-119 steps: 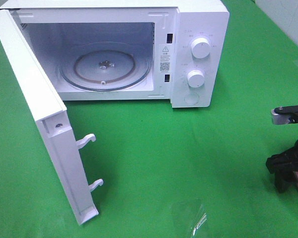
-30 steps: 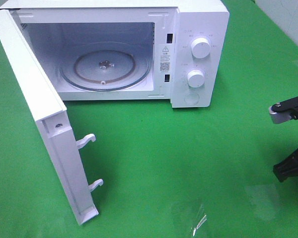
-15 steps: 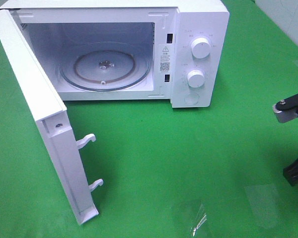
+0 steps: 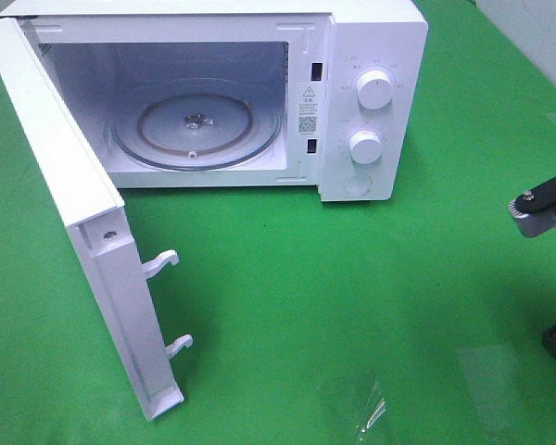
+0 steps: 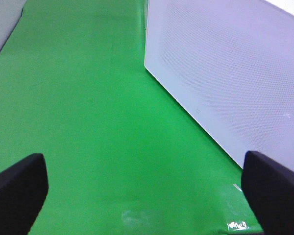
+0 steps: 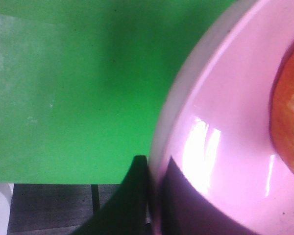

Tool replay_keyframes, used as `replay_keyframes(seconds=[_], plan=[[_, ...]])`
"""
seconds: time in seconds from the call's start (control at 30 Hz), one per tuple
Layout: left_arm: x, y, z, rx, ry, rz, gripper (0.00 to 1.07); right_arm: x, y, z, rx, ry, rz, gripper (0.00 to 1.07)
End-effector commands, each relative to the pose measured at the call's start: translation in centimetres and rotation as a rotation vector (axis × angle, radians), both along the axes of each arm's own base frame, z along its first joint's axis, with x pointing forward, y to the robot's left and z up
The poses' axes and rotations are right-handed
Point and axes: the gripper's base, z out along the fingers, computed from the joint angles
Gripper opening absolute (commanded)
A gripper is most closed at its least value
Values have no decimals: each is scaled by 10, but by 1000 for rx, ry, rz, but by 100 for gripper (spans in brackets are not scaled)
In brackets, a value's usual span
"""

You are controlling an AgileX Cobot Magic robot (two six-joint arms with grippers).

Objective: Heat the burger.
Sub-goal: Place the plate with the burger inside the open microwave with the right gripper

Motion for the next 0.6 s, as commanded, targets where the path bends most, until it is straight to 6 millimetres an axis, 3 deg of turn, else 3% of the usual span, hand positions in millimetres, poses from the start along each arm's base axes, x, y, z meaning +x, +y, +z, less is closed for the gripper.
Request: replay_keyframes(seconds=[0.03, 0.6], plan=[[-2, 0, 1, -1, -33, -1, 101, -5, 3, 4, -74, 14, 77, 0], [-2, 0, 1, -1, -33, -1, 101, -24, 37, 5, -117, 42, 277, 0]])
